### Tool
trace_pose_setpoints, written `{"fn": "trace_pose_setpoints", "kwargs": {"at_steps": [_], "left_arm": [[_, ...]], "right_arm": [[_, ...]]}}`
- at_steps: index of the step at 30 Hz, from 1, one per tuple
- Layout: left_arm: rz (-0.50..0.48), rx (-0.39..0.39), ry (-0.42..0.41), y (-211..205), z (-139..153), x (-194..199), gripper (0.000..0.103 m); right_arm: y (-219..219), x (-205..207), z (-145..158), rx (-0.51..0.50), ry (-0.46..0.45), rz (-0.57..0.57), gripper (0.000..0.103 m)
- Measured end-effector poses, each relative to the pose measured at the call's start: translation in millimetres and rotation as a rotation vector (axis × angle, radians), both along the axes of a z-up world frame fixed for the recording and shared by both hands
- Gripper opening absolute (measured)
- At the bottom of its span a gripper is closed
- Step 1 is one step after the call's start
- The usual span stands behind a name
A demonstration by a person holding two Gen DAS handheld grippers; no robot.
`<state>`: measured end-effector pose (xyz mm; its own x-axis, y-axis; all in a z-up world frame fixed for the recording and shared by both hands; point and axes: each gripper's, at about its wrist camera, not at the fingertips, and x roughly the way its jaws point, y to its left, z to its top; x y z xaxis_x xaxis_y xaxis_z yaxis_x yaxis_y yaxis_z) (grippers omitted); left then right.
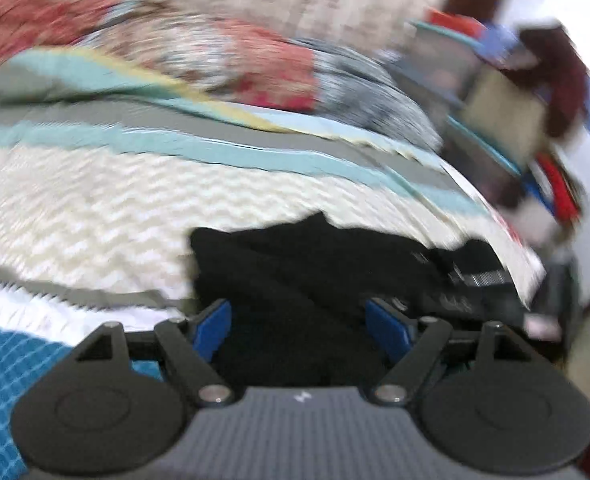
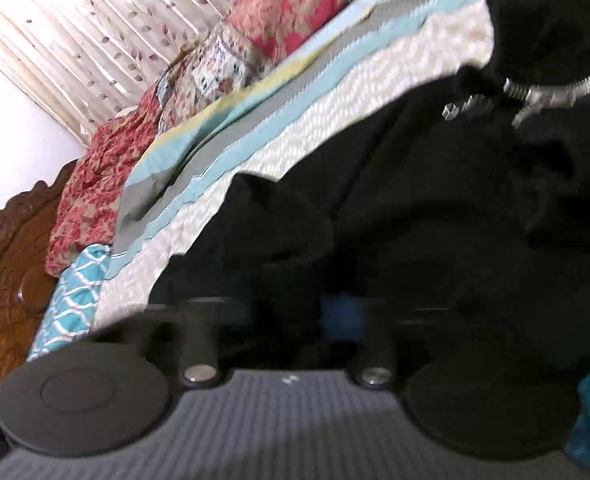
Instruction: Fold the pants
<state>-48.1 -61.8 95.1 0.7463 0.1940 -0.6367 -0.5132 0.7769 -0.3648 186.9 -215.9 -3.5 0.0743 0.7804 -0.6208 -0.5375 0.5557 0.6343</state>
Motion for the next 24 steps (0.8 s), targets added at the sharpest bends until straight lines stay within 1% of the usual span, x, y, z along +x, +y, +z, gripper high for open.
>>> {"fn": "trace_pose_setpoints", "kwargs": {"at_steps": [1,2,4,5,6,7,8,9,10,11,12,13,14,15,17,20,22,24], "left_arm": [[0.025,-0.008,-0.004,4.9,0.7,-1.5,0.073],[0.043,-0.014,-0.015,8.5,1.2,-2.6,0.073],[0.047,-0.019,-0.030,12.3,1.5,2.9,0.071],[0.036,-0.015,-0.029,11.3,0.3,7.9,0.070],[0.022,-0.008,-0.026,9.6,-1.3,14.6,0.070],[0.008,-0.002,-0.020,6.6,-3.7,21.0,0.069],[-0.009,0.001,-0.010,3.3,-7.4,29.3,0.069],[-0.027,0.001,0.001,3.4,-11.7,37.2,0.068],[-0.051,0.004,0.020,0.8,-16.9,44.2,0.068],[-0.071,0.012,0.053,-2.0,-23.3,50.7,0.068],[-0.084,0.030,0.113,-5.1,-31.4,59.1,0.068],[-0.089,0.042,0.179,-5.4,-39.9,67.2,0.065],[-0.090,0.040,0.222,-5.8,-46.5,71.1,0.064],[-0.088,0.020,0.235,-4.2,-49.7,71.8,0.064],[-0.071,-0.010,0.197,-1.1,-41.2,66.1,0.064],[-0.046,-0.009,0.070,2.3,-13.6,59.7,0.064],[-0.050,-0.003,0.023,4.7,-1.6,68.2,0.064],[-0.072,-0.022,0.007,8.1,1.1,85.5,0.064]], "right_arm": [[-2.5,-4.7,7.3,0.011,-0.037,-0.005,0.023],[-4.9,-13.4,19.8,0.029,-0.109,0.011,0.023],[-7.7,-28.9,36.3,0.040,-0.223,0.047,0.023],[-9.6,-37.2,39.5,0.033,-0.253,0.062,0.023],[-11.3,-42.7,36.8,0.012,-0.254,0.067,0.024],[-11.3,-46.8,27.7,-0.033,-0.236,0.073,0.025],[-9.0,-47.8,14.8,-0.085,-0.210,0.083,0.030],[-9.1,-47.2,4.6,-0.121,-0.184,0.084,0.031],[-14.1,-44.1,1.5,-0.099,-0.158,0.069,0.032],[-16.3,-40.6,4.8,-0.085,-0.143,0.063,0.039],[-19.2,-35.3,13.3,-0.077,-0.144,0.067,0.048],[-23.7,-31.8,21.3,-0.064,-0.164,0.063,0.051],[-33.6,-27.0,32.6,-0.035,-0.207,0.043,0.052],[-42.9,-22.4,40.3,-0.016,-0.237,0.024,0.052],[-70.4,-6.7,54.4,0.018,-0.291,-0.049,0.052],[-117.2,17.9,63.0,0.014,-0.339,-0.188,0.052],[-145.8,35.9,65.1,-0.009,-0.367,-0.303,0.052],[-167.4,55.0,64.2,-0.031,-0.362,-0.405,0.053]]}}
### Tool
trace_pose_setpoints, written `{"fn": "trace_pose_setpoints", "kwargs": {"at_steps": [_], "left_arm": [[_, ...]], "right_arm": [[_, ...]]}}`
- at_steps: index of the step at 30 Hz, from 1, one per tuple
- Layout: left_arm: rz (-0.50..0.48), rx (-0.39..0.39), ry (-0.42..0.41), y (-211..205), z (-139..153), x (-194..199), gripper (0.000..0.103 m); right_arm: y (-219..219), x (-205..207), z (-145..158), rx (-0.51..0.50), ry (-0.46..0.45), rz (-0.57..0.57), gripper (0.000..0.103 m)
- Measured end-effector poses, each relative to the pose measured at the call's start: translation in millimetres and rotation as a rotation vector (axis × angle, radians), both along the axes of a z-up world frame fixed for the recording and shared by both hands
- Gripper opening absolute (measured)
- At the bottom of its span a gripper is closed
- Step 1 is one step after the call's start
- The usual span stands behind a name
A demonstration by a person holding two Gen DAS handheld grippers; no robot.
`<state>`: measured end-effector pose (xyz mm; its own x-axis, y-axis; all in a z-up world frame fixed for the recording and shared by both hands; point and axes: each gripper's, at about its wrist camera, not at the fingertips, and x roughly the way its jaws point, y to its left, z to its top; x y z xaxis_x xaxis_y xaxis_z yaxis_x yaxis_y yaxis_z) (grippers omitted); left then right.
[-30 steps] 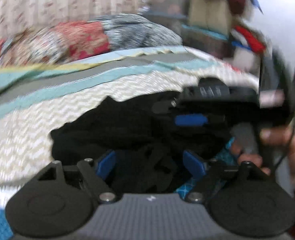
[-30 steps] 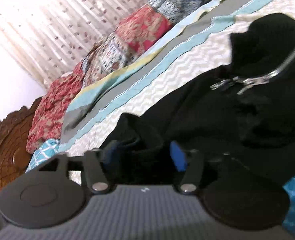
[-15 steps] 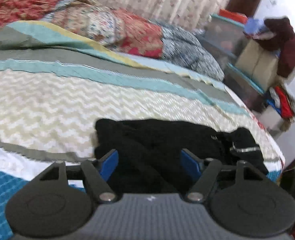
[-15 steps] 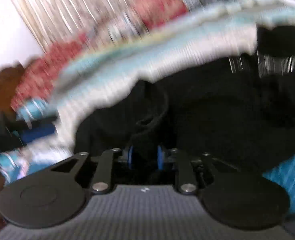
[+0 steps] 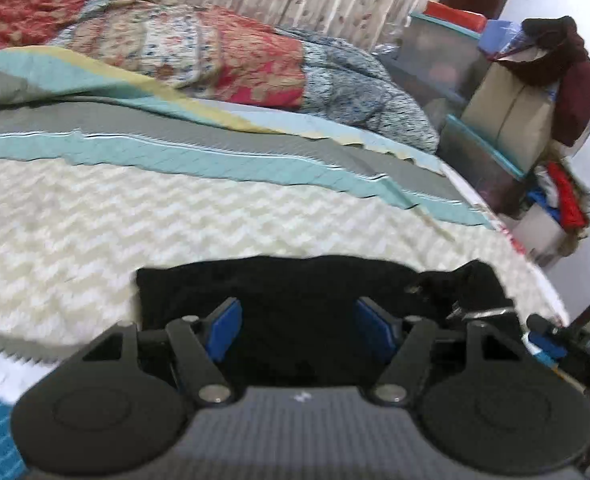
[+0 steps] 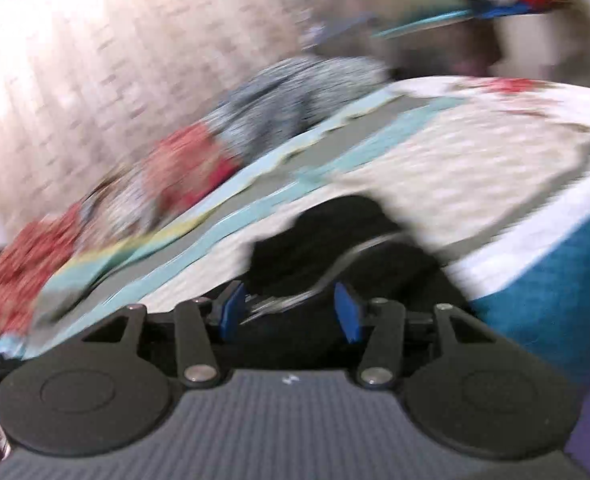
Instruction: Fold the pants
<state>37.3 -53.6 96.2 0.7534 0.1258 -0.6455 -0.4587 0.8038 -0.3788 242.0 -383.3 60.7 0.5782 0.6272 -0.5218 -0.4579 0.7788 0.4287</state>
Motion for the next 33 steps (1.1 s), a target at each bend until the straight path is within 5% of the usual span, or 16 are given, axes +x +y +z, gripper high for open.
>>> {"fn": "trace_pose_setpoints", "kwargs": {"at_steps": [3,7,12,13,14,15,20,28,32,33], "left_arm": [[-0.057,-0.046,0.028,-1.3,-16.4,29.5,0.063],[-0.094,0.013,0.261,-19.2,-71.9,63.4,0.066],[-0.089,0.008,0.265,-19.4,-60.9,61.1,0.066],[-0.082,-0.011,0.263,-17.5,-55.7,58.9,0.066],[-0.064,-0.037,0.248,-13.4,-49.4,57.6,0.066],[-0.043,-0.074,0.208,-7.3,-39.3,51.4,0.066],[-0.003,-0.167,0.034,2.7,11.3,42.3,0.072],[-0.223,-0.148,0.028,-64.5,43.5,117.6,0.102],[-0.281,-0.198,0.076,-91.5,30.0,153.2,0.098],[-0.303,-0.195,0.087,-98.5,24.7,160.6,0.076]], "right_arm": [[-20.5,21.6,-3.5,-0.003,-0.012,-0.102,0.056],[-21.7,41.2,-22.1,-0.030,0.036,-0.123,0.060],[-10.7,45.4,-45.5,-0.054,0.121,-0.112,0.057],[-9.2,45.7,-48.6,-0.050,0.132,-0.095,0.049],[-10.3,42.1,-43.7,-0.051,0.134,-0.078,0.023],[-8.1,41.0,-41.9,-0.054,0.138,-0.064,0.020],[9.5,13.2,-3.6,-0.047,0.002,0.024,0.016],[59.6,-50.0,27.8,-0.098,-0.195,0.258,0.016],[70.6,-69.4,26.3,-0.151,-0.259,0.338,0.016],[72.4,-72.4,26.6,-0.157,-0.269,0.352,0.016]]}}
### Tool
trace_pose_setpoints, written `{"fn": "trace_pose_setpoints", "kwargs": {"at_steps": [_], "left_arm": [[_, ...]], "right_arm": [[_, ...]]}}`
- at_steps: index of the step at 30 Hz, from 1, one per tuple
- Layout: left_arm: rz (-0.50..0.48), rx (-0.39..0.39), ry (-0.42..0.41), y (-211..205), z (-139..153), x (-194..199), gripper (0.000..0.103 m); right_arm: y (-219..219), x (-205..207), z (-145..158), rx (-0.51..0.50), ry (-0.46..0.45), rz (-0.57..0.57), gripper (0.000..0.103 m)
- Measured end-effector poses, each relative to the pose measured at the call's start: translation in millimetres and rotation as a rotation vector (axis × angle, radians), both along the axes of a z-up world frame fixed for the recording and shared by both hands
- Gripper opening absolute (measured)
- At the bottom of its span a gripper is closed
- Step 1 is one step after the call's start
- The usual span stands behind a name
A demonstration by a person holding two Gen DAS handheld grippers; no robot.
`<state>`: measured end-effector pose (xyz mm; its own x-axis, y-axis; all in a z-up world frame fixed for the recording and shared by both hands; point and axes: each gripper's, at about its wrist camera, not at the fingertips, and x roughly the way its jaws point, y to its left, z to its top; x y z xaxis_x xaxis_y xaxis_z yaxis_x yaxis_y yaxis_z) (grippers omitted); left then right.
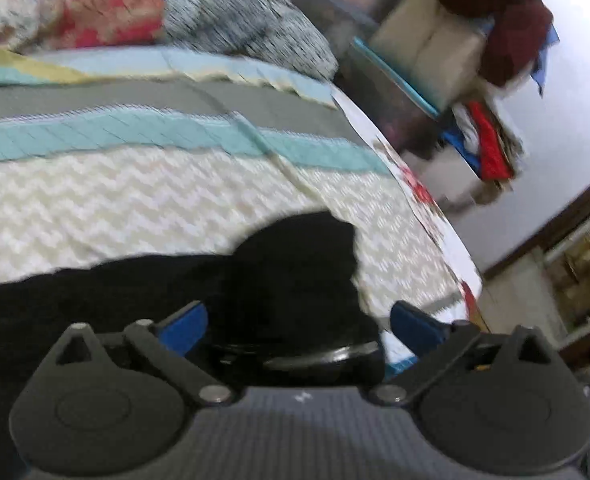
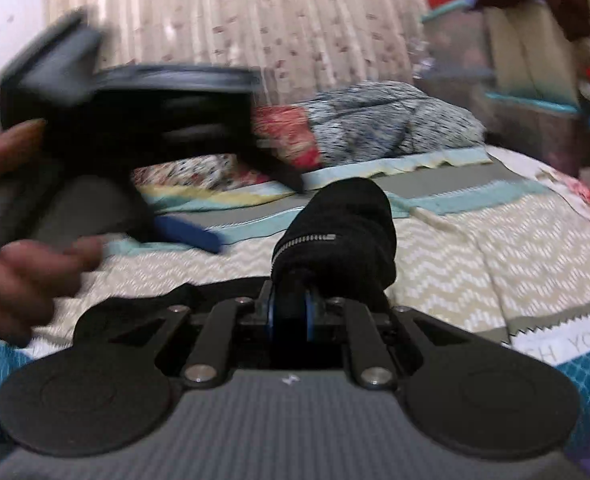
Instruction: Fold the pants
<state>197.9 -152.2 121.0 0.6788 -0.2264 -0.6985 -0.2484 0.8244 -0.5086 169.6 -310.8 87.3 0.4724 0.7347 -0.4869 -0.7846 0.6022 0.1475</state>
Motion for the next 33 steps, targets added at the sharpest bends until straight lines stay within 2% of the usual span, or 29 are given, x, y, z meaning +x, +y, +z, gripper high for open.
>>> {"fn": "trace_pose_setpoints", "kwargs": {"at_steps": [2,4,5,6,8,10,11,12,13,15,21,30,33], "left_arm": [[-0.050,0.026,0.039,-11.0,-6.7,5.3,0.029],[-0.050,0.011,0.020,-10.3,-6.4,-3.6,0.021],[-0.042,0.005,0.010,-6.2,-5.1,-8.8,0.021],[-0.028,0.001,0.007,-1.9,-3.6,-12.9,0.021],[0.008,-0.016,-0.006,10.8,-0.8,-20.8,0.021],[0.039,-0.050,-0.016,26.6,0.3,-28.8,0.021],[0.053,-0.067,-0.015,33.3,-0.5,-35.0,0.021],[0.065,-0.080,-0.015,39.1,-1.6,-41.3,0.020],[0.075,-0.089,-0.018,44.4,-2.8,-48.2,0.020],[0.101,-0.099,-0.031,54.4,-5.4,-64.0,0.020],[0.204,-0.156,-0.089,95.7,-7.7,-122.6,0.020],[0.352,-0.191,-0.144,140.0,-29.5,-198.7,0.020],[0.403,-0.179,-0.103,147.4,-51.0,-213.4,0.020]], "right_arm": [[4.1,-6.0,1.9,-0.011,-0.025,0.022,0.017],[3.6,-9.8,0.8,-0.032,-0.041,0.029,0.022],[0.7,-9.4,-1.2,-0.027,-0.038,0.034,0.027],[-2.9,-9.0,-3.3,-0.018,-0.035,0.032,0.052],[-7.7,-9.7,-9.8,-0.021,-0.040,0.003,0.079],[-8.4,-7.9,-20.1,-0.040,-0.041,0.003,0.076],[-5.5,-5.1,-25.8,-0.058,-0.015,0.016,0.061],[-3.0,-3.1,-28.9,-0.059,0.014,0.031,0.036],[1.2,-1.1,-30.5,-0.064,0.053,0.047,0.025],[9.7,-4.9,-25.4,-0.055,0.075,0.057,0.017],[39.3,-41.8,-3.8,-0.036,0.005,0.183,0.016],[87.3,-95.5,-12.0,-0.125,-0.050,0.397,0.016],[101.1,-105.5,-25.0,-0.190,-0.040,0.456,0.023]]}}
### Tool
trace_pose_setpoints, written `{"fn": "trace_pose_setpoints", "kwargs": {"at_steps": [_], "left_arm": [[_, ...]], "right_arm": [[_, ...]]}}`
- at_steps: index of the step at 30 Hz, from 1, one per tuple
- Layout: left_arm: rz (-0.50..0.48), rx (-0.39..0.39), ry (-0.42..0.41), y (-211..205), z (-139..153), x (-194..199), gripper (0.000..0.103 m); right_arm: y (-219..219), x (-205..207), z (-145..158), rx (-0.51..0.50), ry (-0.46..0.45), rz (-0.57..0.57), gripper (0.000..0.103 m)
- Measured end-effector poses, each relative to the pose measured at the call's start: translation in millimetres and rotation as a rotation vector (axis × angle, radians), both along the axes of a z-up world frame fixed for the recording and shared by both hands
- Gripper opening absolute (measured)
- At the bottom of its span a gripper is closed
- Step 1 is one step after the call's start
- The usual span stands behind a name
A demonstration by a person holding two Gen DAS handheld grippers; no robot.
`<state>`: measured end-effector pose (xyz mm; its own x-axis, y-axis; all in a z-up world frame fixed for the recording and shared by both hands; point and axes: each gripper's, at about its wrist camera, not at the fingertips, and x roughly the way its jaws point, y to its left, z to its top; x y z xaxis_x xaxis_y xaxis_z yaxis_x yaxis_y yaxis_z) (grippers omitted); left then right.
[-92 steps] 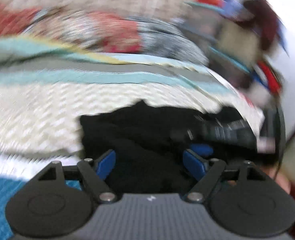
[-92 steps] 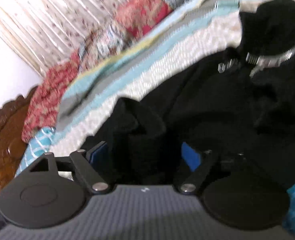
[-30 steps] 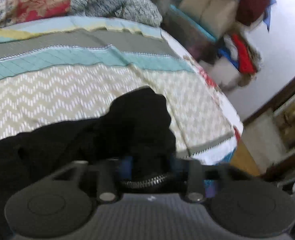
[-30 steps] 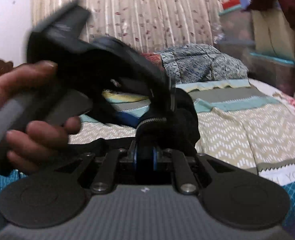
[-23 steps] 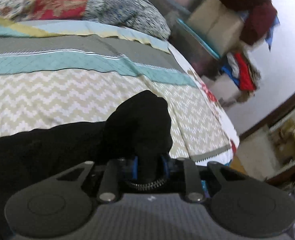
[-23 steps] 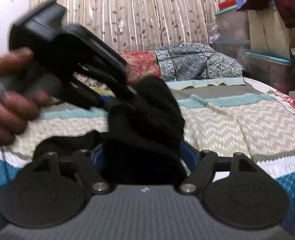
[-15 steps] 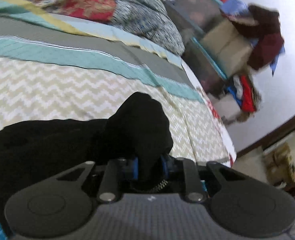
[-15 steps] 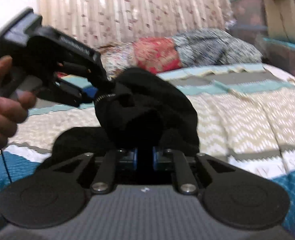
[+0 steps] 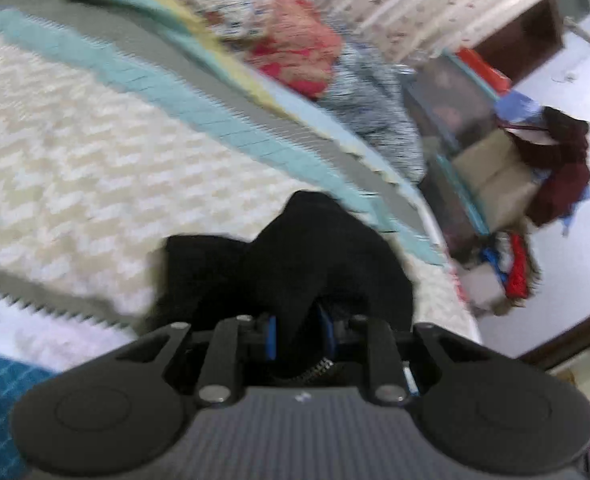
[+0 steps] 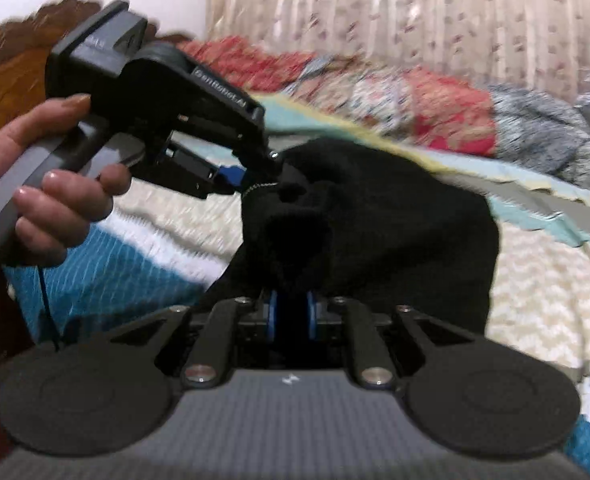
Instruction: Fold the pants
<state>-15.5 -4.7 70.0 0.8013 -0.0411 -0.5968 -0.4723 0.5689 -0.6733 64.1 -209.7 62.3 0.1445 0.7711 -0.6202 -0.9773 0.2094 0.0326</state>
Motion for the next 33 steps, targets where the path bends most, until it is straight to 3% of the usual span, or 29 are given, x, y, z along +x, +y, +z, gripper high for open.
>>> {"fn": "trace_pose_setpoints", "kwargs": {"at_steps": [4,7,8,10,13,16,17,19,21,25,26,28,31,33], "left_arm": [[0.070,-0.054,0.117,3.4,-42.0,-3.5,0.021],[0.113,-0.109,0.090,5.9,-51.3,-13.6,0.027],[0.113,-0.103,0.084,5.6,-49.3,-14.6,0.029],[0.105,-0.055,0.094,3.9,-41.4,-16.1,0.039],[0.142,0.001,0.107,0.3,-23.5,-27.2,0.044],[0.156,-0.024,-0.033,-4.8,3.1,-40.0,0.044],[0.145,-0.013,-0.071,-8.2,12.2,-39.8,0.044],[0.092,0.036,-0.126,-20.6,29.4,-35.0,0.044],[0.011,0.095,-0.148,-38.0,37.0,-23.1,0.043],[-0.058,0.205,-0.011,-62.8,19.0,0.9,0.043],[-0.066,0.224,0.043,-66.3,9.6,4.7,0.042],[-0.089,0.219,0.148,-70.7,-13.8,9.8,0.030],[-0.096,0.235,0.153,-73.8,-24.8,6.2,0.031],[-0.094,0.222,0.165,-72.5,-21.8,6.4,0.031]], "right_arm": [[12.0,1.5,-18.5,-0.083,0.091,0.022,0.026],[6.7,3.7,-12.9,-0.077,0.151,0.025,0.037],[1.7,2.9,-7.3,-0.067,0.172,0.035,0.046],[-6.6,2.2,4.2,-0.046,0.190,0.048,0.051],[-17.1,14.6,26.6,0.026,0.221,0.037,0.051],[-24.5,46.9,48.7,0.159,0.276,-0.071,0.050],[-21.8,64.1,53.1,0.185,0.294,-0.135,0.047],[-9.9,88.5,52.4,0.172,0.320,-0.224,0.030],[11.1,106.5,43.9,0.140,0.348,-0.233,0.026],[60.6,121.2,2.7,-0.023,0.453,-0.199,0.026],[70.0,121.0,-8.3,-0.076,0.455,-0.206,0.026],[77.7,118.8,-30.1,-0.136,0.395,-0.233,0.025],[68.6,128.5,-43.7,-0.094,0.493,-0.278,0.025],[64.0,120.8,-38.9,-0.091,0.469,-0.269,0.025]]}}
